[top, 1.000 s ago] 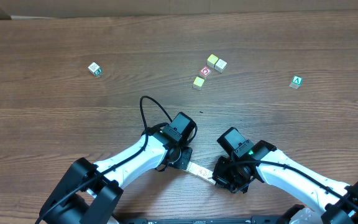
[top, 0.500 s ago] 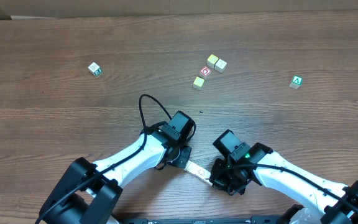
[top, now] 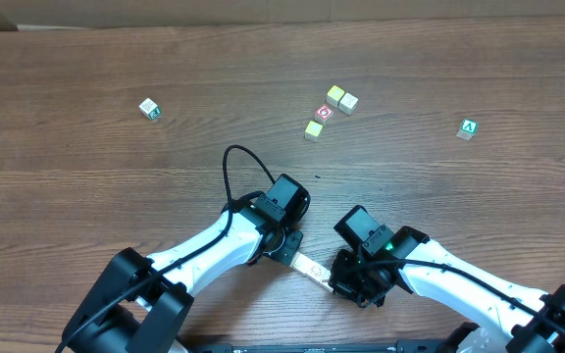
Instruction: Flip 4 blocks
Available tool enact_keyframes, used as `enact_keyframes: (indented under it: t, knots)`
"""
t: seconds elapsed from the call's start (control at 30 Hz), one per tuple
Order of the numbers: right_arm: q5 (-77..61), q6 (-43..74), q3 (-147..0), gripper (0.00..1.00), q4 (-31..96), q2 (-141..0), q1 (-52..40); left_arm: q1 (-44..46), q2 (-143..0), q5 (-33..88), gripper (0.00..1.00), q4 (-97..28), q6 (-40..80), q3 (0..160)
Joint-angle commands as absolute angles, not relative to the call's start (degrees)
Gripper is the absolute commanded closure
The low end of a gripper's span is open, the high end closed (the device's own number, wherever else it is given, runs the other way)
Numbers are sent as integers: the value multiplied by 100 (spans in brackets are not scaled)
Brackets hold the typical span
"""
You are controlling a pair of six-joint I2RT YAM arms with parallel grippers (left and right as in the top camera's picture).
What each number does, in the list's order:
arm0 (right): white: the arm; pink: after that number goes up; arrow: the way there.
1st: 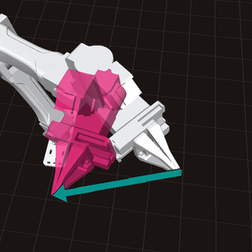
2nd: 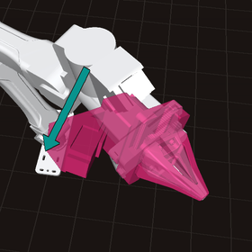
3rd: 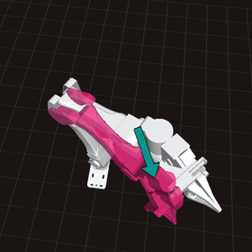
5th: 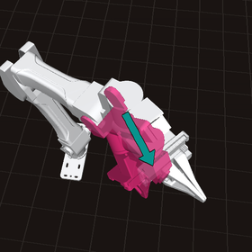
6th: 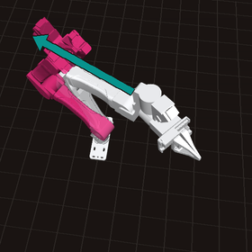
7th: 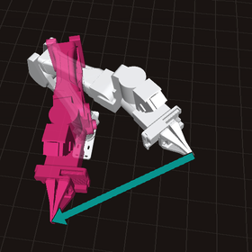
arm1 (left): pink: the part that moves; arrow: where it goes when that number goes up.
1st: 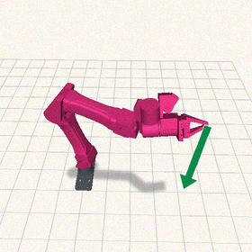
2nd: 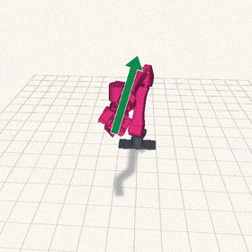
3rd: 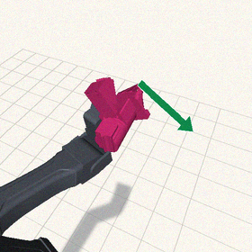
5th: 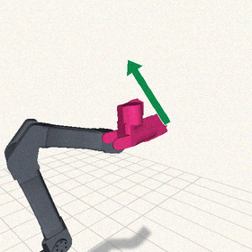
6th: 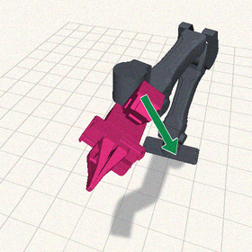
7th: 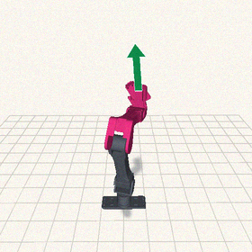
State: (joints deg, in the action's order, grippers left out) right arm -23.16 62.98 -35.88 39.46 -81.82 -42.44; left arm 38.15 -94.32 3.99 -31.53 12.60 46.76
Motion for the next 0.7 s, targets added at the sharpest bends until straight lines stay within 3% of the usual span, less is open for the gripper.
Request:
enact_keyframes:
  t: [0.0, 0.67]
  knots:
    - [-2327, 6329, -3599, 96, 3905, -8178, -4281, 3785, -9819, 54, 96, -3063, 871, 4410]
    - [-2366, 6326, -3599, 96, 3900, -8178, -4281, 3785, -9819, 115, 96, -3037, -432, 4410]
